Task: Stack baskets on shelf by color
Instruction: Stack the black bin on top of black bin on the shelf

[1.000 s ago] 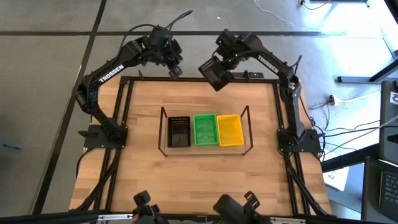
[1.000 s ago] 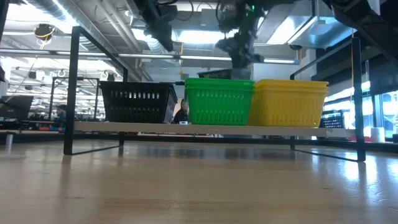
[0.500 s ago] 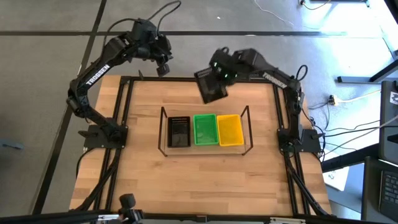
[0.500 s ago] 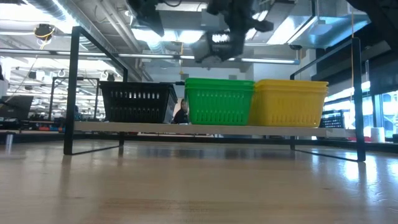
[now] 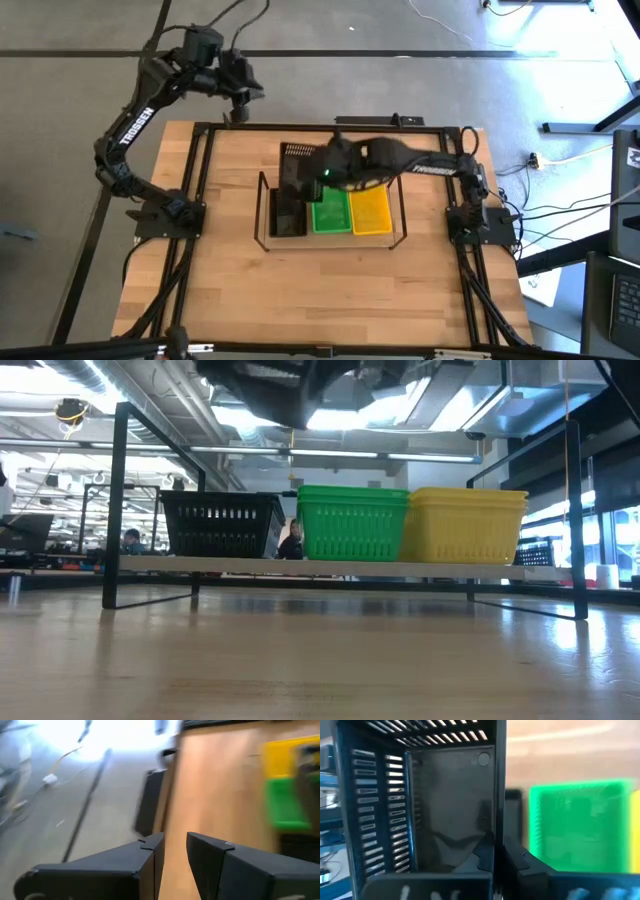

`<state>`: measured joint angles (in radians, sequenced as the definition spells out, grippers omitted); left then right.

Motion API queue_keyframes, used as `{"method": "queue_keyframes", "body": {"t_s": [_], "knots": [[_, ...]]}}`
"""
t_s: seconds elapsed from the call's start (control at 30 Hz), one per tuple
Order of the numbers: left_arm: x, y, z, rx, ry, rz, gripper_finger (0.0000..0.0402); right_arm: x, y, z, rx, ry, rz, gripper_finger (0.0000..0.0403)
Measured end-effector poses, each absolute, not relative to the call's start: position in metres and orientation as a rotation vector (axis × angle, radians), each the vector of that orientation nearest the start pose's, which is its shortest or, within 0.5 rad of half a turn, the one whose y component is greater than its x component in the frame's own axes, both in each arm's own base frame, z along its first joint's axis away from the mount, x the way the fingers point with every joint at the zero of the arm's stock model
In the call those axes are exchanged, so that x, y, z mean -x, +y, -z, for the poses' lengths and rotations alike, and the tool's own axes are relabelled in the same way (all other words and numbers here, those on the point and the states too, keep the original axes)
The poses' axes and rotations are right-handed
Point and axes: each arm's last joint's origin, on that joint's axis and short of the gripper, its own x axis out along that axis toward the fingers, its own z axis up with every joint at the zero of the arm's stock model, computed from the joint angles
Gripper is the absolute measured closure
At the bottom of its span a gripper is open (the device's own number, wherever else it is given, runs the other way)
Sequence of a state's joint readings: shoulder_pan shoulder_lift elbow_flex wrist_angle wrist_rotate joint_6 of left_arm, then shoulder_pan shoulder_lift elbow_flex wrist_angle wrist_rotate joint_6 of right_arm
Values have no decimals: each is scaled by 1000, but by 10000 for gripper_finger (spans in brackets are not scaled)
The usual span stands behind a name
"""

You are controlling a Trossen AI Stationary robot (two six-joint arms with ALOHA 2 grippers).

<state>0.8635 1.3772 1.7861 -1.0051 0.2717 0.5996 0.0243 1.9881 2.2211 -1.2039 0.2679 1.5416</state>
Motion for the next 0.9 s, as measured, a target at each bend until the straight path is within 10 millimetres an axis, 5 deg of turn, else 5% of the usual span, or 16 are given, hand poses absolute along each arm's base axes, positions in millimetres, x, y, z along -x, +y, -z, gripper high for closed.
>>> {"method": "queue_keyframes", "body": {"t_s": [0.2, 0.47, 0.9], "knots": [[-148, 159, -465, -234, 593, -120, 328, -428, 18, -337, -1321, 518, 861, 403], [-132, 137, -470, -228, 561, -29, 328, -443, 21, -289, -1396, 462, 809, 403], [-131, 136, -471, -223, 555, -33, 328, -437, 27, -269, -1365, 581, 857, 403]]}}
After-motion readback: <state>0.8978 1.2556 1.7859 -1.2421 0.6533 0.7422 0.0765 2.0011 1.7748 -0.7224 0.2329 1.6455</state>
